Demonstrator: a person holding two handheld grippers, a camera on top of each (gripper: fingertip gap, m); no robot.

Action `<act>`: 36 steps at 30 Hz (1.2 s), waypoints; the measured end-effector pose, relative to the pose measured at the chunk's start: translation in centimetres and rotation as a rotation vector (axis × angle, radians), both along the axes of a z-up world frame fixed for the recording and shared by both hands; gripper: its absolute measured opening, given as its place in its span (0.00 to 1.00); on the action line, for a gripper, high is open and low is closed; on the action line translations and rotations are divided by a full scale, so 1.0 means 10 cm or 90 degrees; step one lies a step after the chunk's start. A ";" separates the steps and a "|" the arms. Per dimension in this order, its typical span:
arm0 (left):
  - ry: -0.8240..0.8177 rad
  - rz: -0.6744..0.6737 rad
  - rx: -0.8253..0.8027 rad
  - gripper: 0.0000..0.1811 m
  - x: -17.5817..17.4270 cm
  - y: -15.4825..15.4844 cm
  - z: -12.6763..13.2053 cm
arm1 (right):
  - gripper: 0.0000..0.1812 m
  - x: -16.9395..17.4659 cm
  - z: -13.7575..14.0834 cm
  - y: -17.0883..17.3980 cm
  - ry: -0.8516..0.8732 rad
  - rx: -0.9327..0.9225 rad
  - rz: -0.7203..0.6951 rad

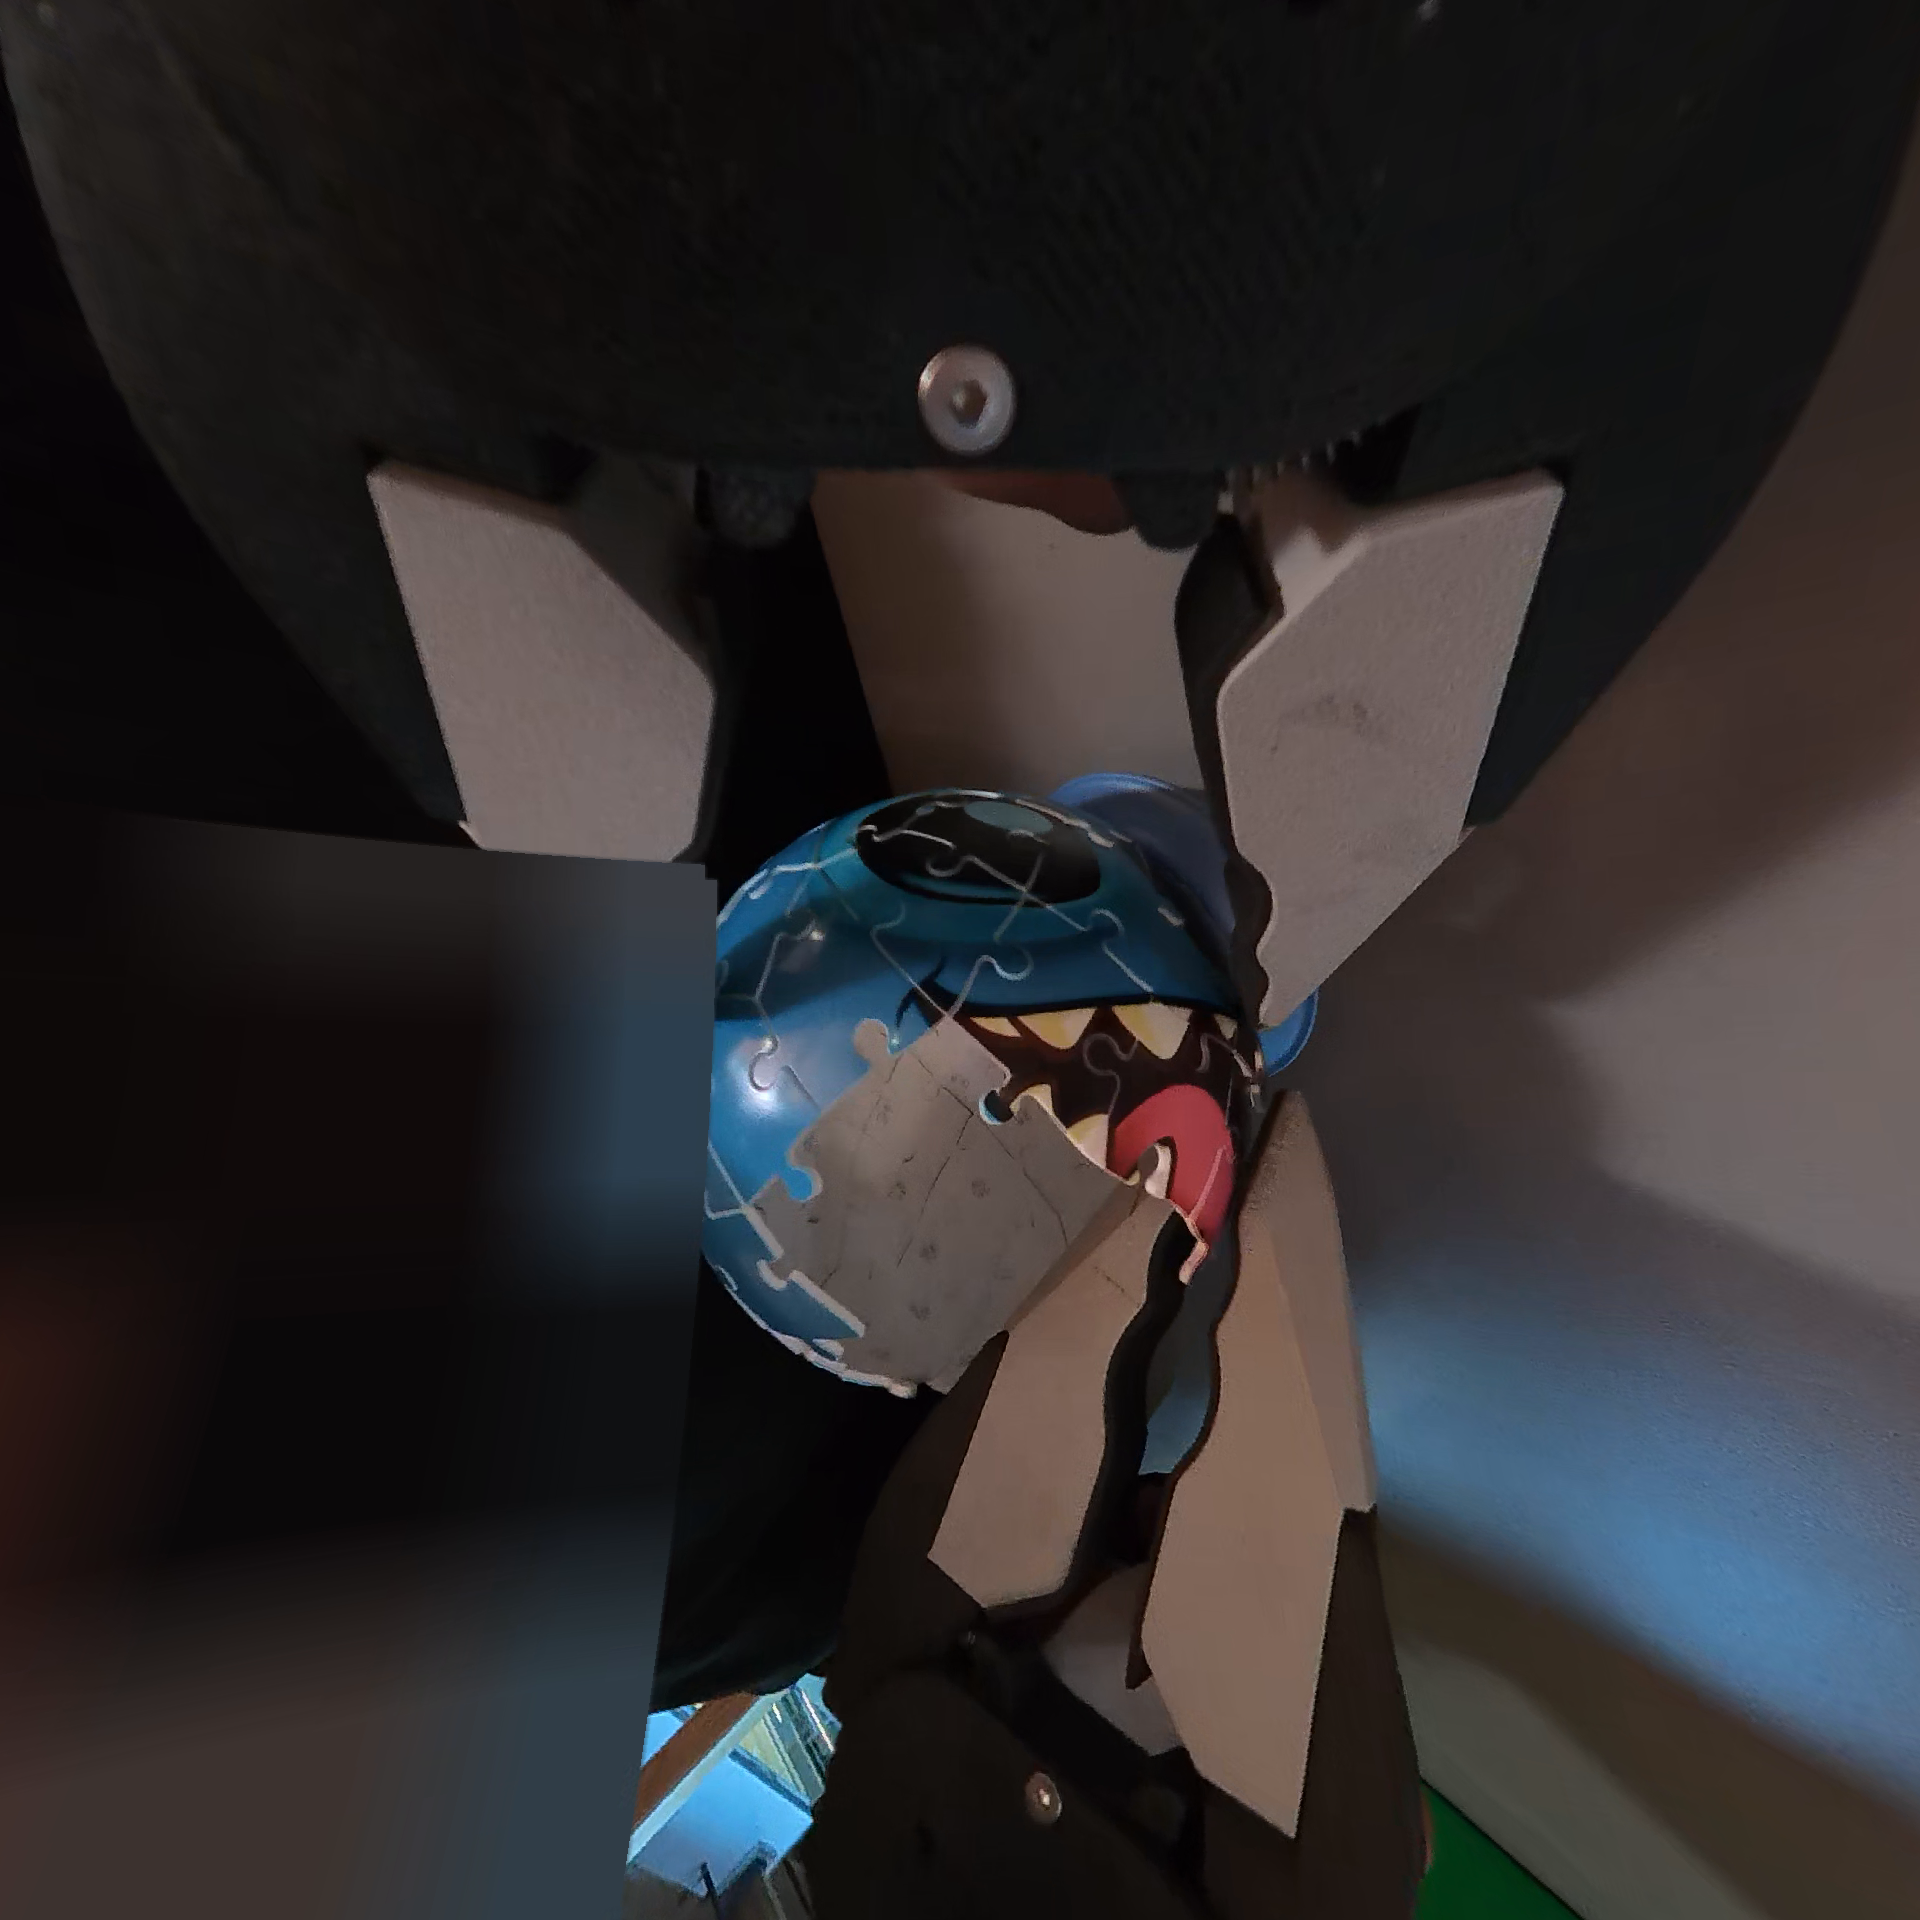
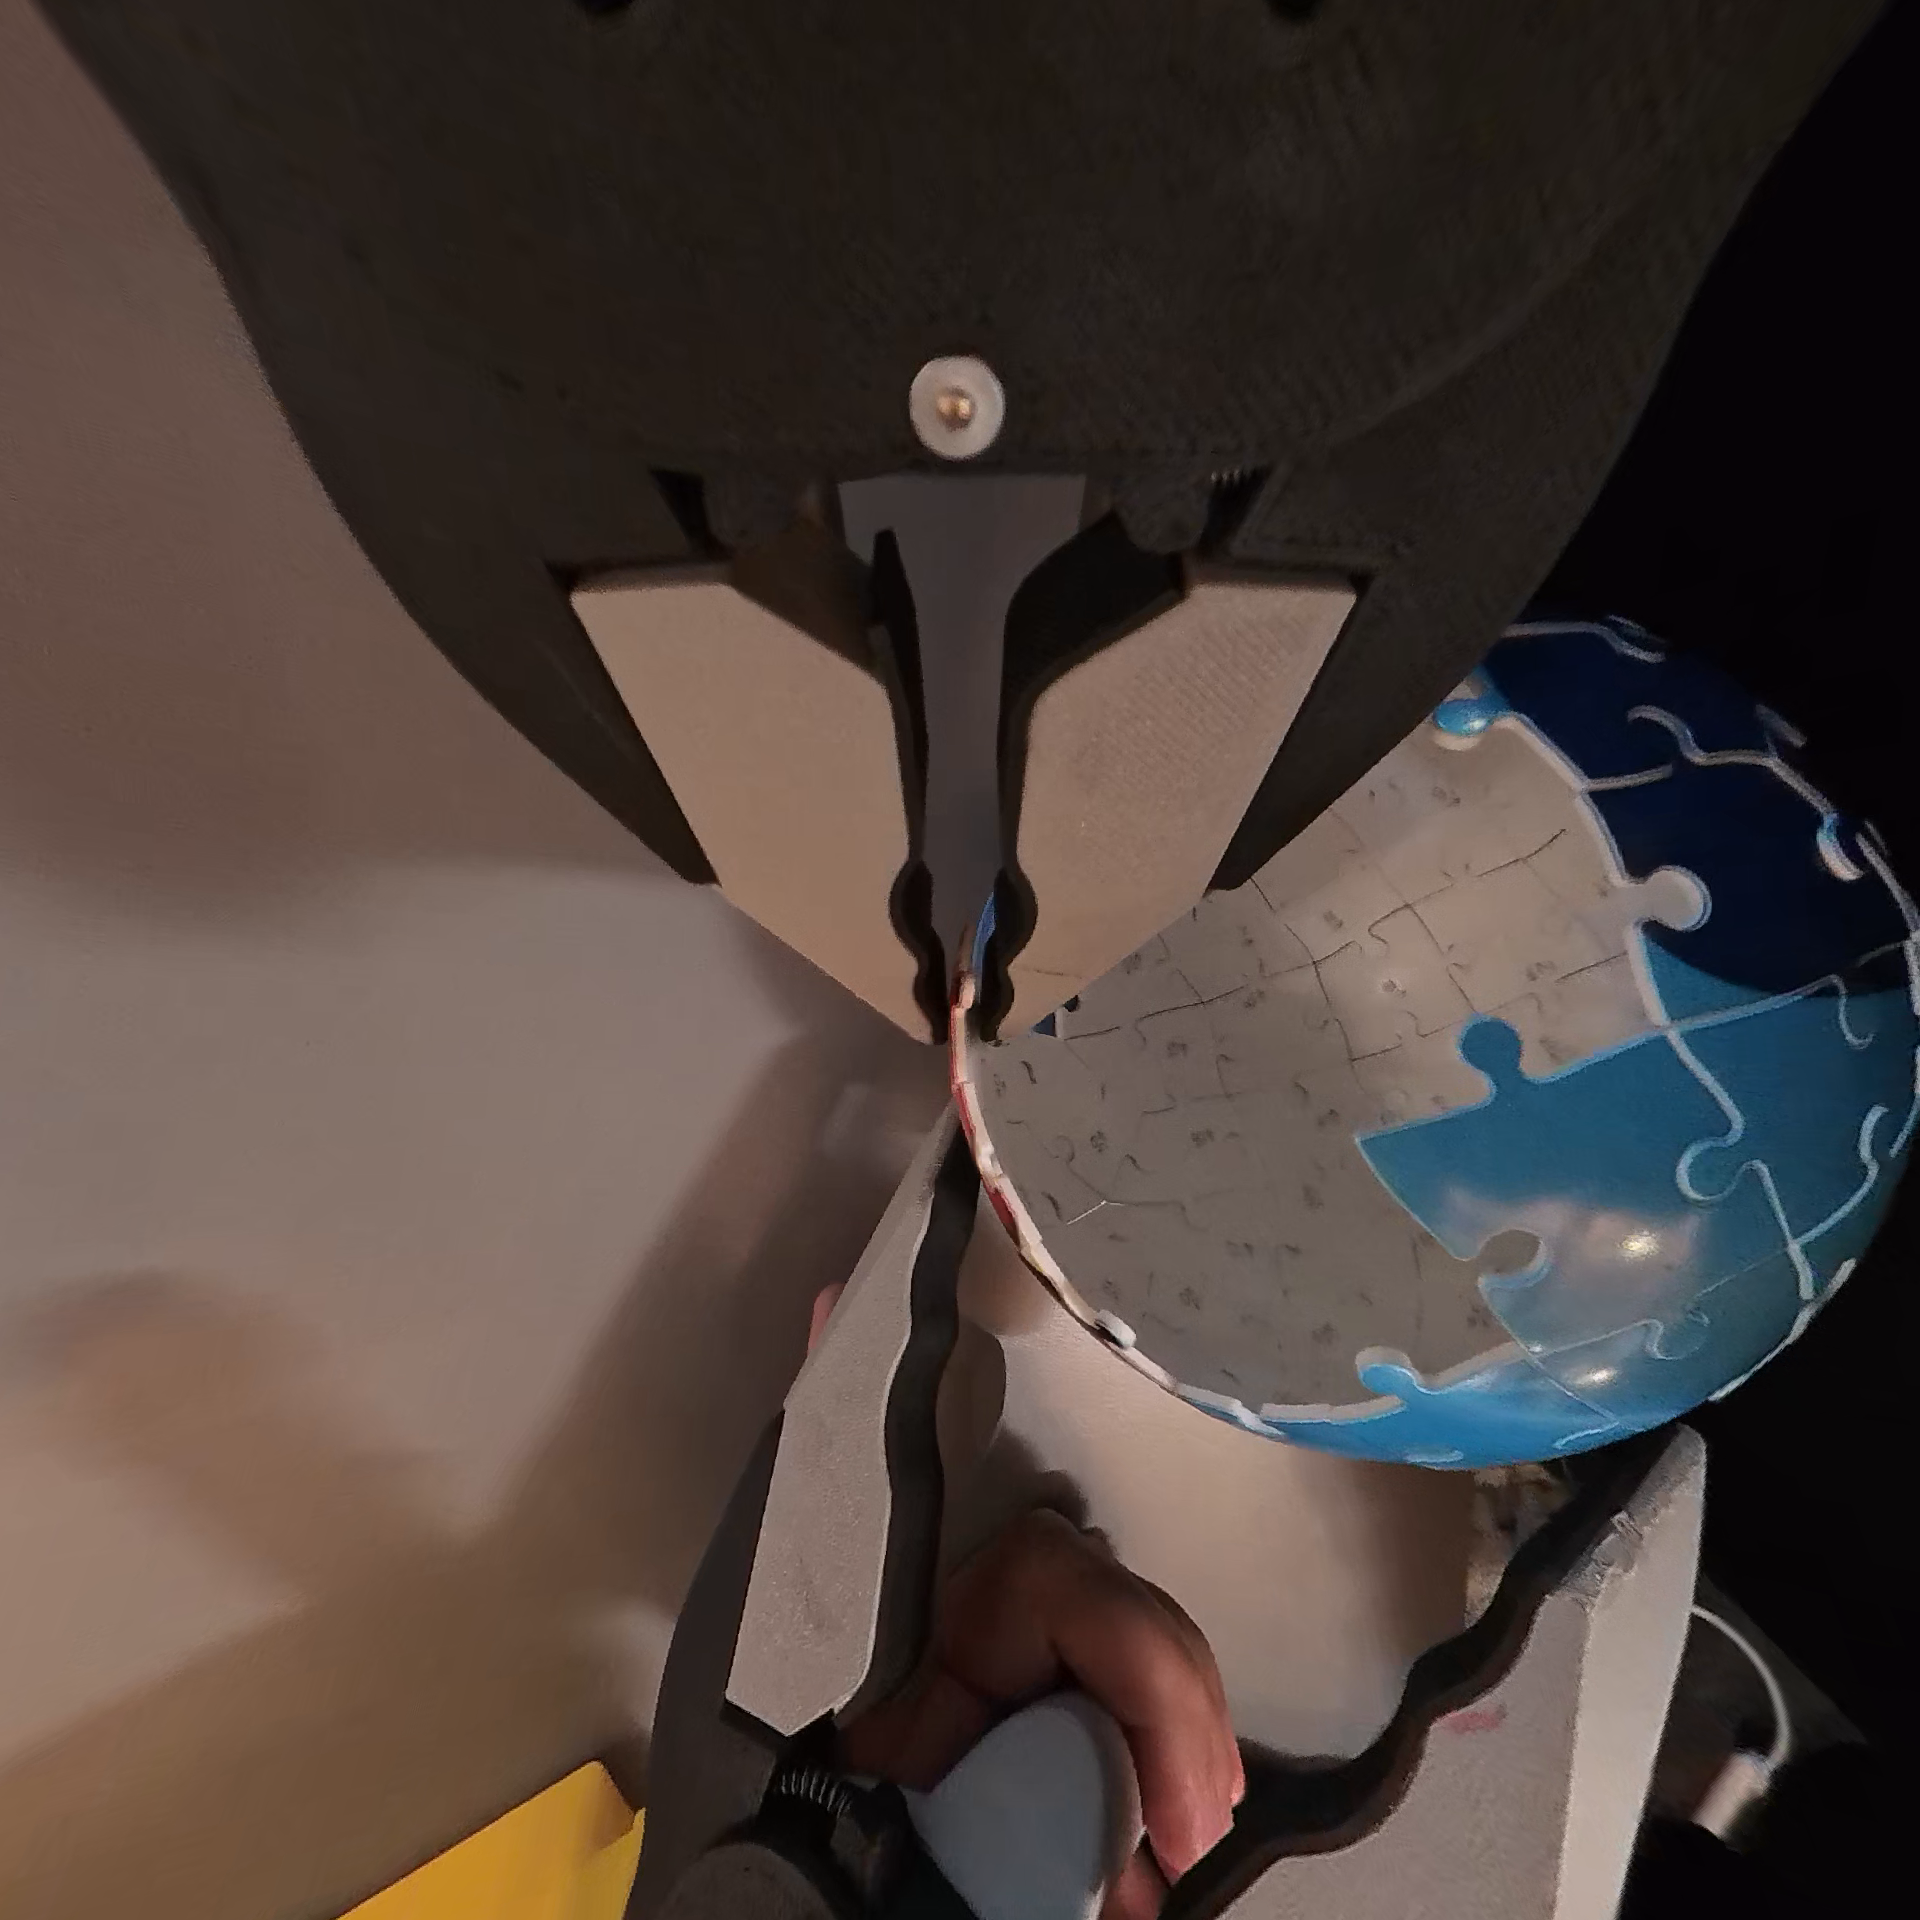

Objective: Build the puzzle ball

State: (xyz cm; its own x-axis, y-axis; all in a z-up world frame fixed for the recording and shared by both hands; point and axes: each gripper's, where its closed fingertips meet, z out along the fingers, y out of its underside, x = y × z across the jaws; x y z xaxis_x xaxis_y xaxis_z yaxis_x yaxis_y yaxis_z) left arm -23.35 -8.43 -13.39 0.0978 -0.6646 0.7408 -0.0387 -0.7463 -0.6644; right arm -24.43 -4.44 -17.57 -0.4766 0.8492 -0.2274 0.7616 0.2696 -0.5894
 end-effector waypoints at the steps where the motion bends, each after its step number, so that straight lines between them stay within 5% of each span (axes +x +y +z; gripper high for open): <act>1: 0.000 0.000 0.000 0.56 0.00 0.00 0.00 | 0.02 0.00 0.00 0.00 -0.001 -0.007 0.000; 36: 0.007 -0.004 -0.027 0.58 0.02 -0.06 -0.05 | 0.02 -0.02 -0.07 -0.06 -0.026 -0.125 0.010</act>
